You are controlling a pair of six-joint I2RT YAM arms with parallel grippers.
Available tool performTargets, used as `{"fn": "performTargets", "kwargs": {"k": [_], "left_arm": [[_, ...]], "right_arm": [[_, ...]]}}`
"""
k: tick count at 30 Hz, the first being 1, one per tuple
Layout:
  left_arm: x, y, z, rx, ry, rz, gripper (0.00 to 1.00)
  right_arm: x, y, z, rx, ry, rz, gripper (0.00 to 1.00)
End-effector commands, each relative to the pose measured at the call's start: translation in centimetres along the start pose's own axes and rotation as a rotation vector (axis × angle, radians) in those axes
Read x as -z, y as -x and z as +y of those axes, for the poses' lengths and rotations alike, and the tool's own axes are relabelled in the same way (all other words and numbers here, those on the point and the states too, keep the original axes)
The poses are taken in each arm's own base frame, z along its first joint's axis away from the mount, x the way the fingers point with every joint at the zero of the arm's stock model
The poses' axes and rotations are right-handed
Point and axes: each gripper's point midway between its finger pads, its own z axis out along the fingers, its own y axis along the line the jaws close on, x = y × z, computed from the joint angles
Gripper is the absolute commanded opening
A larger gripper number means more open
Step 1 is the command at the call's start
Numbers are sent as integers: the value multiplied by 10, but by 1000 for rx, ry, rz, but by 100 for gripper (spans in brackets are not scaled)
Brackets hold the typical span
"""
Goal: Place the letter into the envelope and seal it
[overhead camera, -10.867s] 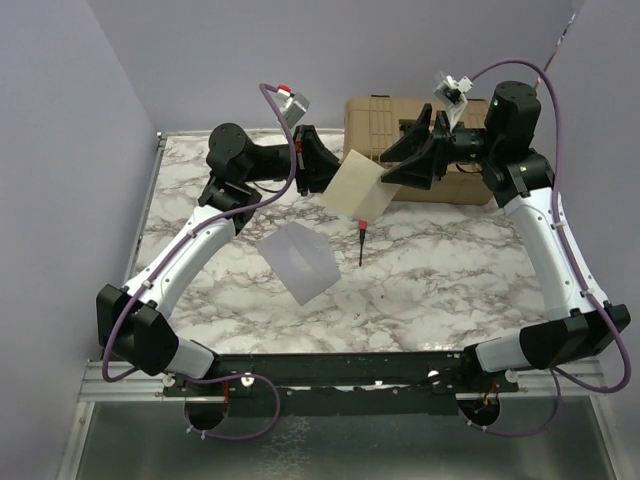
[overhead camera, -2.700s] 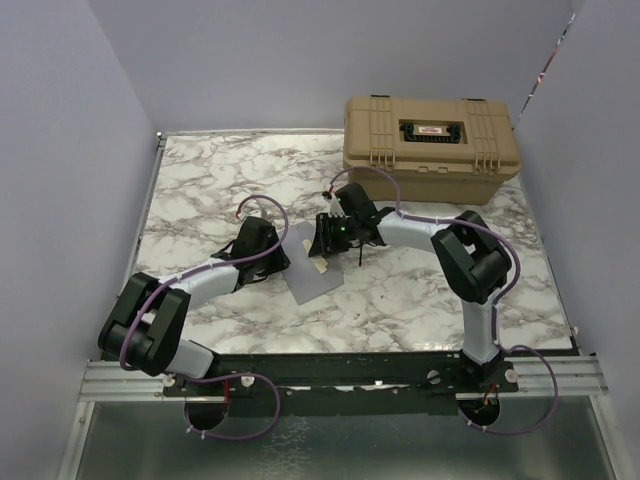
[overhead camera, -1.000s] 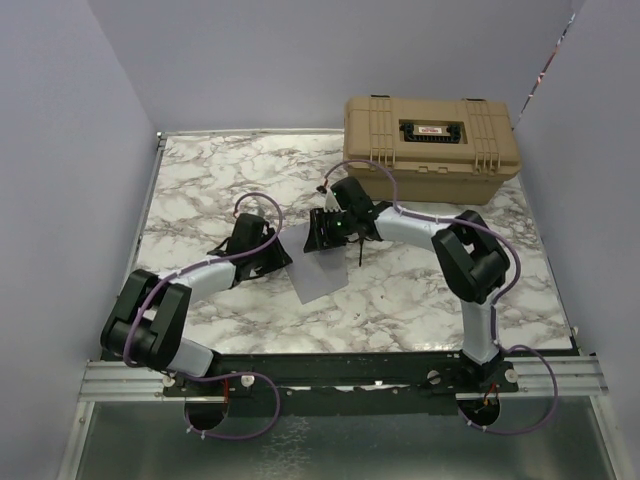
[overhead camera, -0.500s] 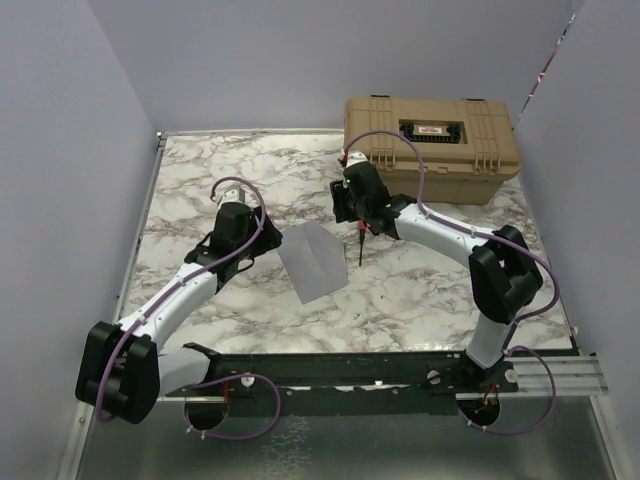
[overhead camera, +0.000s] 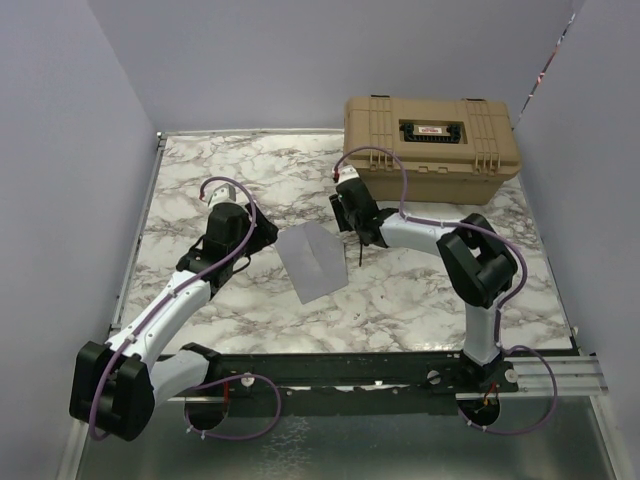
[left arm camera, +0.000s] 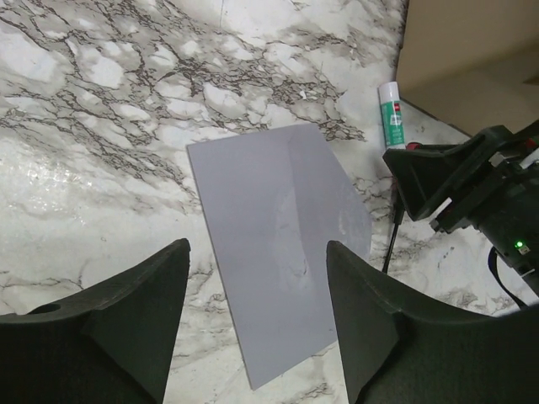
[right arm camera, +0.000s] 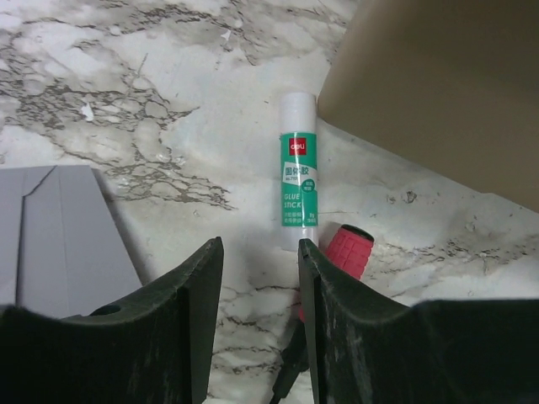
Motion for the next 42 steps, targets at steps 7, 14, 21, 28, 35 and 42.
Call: {"fn": "performTargets", "kwargs": {"k": [7, 14, 21, 28, 35, 42], "left_arm": [[4, -8, -2, 29, -33, 28, 61], [4, -10, -1, 28, -33, 33, 61], [4, -10, -1, 31, -34, 32, 61], [8, 3, -6, 21, -41, -7, 66], [18, 33, -30, -9, -109, -85, 87], [41, 70, -106, 19, -419, -142, 93]], "right_arm": [[-25, -1, -15, 29, -99, -19, 44], [-38, -18, -14, 46, -88, 12, 43], [-46, -16, -22, 36, -93, 16, 39], [-34, 0, -18, 22, -58, -7, 2], [27, 54, 9, -96, 161, -103, 0], [126, 132, 61, -228, 583, -298, 0]]}}
